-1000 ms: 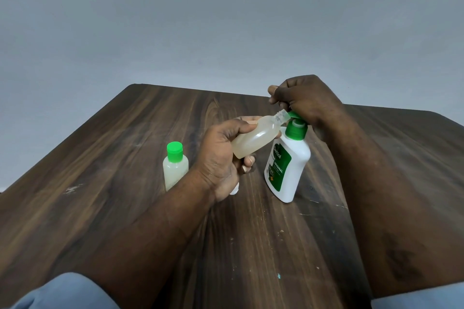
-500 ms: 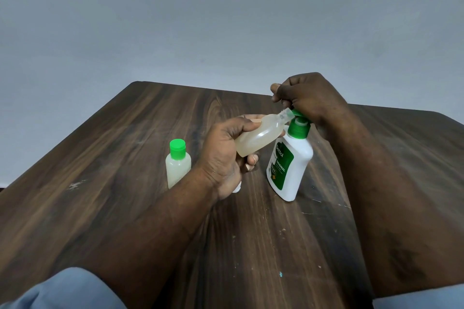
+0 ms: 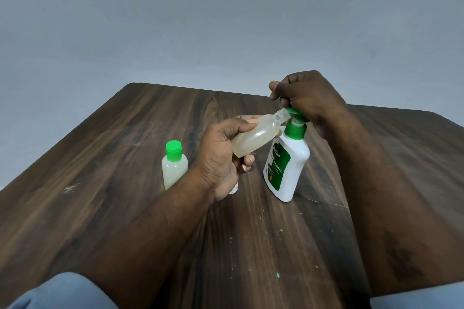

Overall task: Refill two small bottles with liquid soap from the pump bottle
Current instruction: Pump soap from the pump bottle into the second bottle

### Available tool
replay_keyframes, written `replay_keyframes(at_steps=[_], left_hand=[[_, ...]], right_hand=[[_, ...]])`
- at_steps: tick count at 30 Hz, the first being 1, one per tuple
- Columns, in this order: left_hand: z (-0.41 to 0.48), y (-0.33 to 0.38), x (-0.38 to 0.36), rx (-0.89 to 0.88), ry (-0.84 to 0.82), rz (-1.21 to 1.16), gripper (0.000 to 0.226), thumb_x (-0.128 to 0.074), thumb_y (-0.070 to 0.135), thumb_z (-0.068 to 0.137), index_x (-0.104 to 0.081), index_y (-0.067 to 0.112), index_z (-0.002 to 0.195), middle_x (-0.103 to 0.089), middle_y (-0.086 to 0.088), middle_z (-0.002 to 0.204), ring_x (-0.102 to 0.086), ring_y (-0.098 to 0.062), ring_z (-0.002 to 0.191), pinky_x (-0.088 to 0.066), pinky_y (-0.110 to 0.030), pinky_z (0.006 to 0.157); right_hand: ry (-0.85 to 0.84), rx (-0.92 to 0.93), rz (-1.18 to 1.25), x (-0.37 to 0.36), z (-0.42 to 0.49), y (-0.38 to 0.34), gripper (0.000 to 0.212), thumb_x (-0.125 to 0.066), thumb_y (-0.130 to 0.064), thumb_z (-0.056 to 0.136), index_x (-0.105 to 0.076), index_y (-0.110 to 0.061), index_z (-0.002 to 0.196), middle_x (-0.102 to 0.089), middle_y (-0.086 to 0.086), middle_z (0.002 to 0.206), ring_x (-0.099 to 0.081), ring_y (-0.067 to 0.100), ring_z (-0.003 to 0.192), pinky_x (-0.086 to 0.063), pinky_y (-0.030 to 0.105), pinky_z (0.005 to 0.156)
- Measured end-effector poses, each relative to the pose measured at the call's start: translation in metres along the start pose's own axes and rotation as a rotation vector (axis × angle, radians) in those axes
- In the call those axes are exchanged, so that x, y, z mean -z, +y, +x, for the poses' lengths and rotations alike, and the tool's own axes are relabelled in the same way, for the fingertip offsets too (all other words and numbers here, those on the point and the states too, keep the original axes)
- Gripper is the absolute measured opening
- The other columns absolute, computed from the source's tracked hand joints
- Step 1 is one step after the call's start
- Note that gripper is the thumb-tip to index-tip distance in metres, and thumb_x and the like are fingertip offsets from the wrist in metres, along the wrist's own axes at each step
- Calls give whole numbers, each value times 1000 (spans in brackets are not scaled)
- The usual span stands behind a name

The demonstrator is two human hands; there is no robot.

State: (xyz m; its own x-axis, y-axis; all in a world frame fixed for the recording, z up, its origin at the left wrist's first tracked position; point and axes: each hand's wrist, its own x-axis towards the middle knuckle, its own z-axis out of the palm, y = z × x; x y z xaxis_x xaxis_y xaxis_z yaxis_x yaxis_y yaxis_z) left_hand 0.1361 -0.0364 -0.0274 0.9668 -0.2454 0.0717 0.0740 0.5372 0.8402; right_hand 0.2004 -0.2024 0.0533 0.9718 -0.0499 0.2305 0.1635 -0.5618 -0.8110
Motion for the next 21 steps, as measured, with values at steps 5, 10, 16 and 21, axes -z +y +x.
replay_keyframes(at_steps=[5, 10, 16, 21], left_hand=[[0, 0, 1, 0, 4, 6, 63, -63, 29, 75, -64, 0, 131, -57, -39, 136, -48, -12, 44, -37, -21, 41], [1, -1, 2, 13, 11, -4, 64, -64, 29, 74, -64, 0, 131, -58, -39, 135, -47, -13, 44, -37, -22, 41], [1, -1, 2, 10, 16, -13, 64, -64, 30, 74, -64, 1, 132, -58, -38, 137, -49, -12, 44, -38, -22, 41], [-1, 0, 0, 5, -5, -3, 60, -63, 29, 75, -66, 1, 128, -56, -39, 136, -46, -12, 45, -36, -22, 42]], right_hand=[[-24, -17, 20, -1, -4, -1, 20, -71, -16, 94, -76, -10, 76, -62, -18, 49, -56, -5, 46, -48, 25, 62], [-25, -8, 11, 0, -4, -3, 23, -72, -23, 96, -77, -12, 77, -62, -14, 50, -57, -1, 50, -48, 28, 66], [-10, 5, 26, 2, -3, -3, 24, -69, -14, 91, -74, -14, 68, -62, -20, 51, -71, 1, 83, -52, 32, 76], [-14, -5, 9, -1, -3, -2, 19, -72, -18, 94, -77, -10, 78, -62, -18, 49, -56, -3, 50, -50, 30, 68]])
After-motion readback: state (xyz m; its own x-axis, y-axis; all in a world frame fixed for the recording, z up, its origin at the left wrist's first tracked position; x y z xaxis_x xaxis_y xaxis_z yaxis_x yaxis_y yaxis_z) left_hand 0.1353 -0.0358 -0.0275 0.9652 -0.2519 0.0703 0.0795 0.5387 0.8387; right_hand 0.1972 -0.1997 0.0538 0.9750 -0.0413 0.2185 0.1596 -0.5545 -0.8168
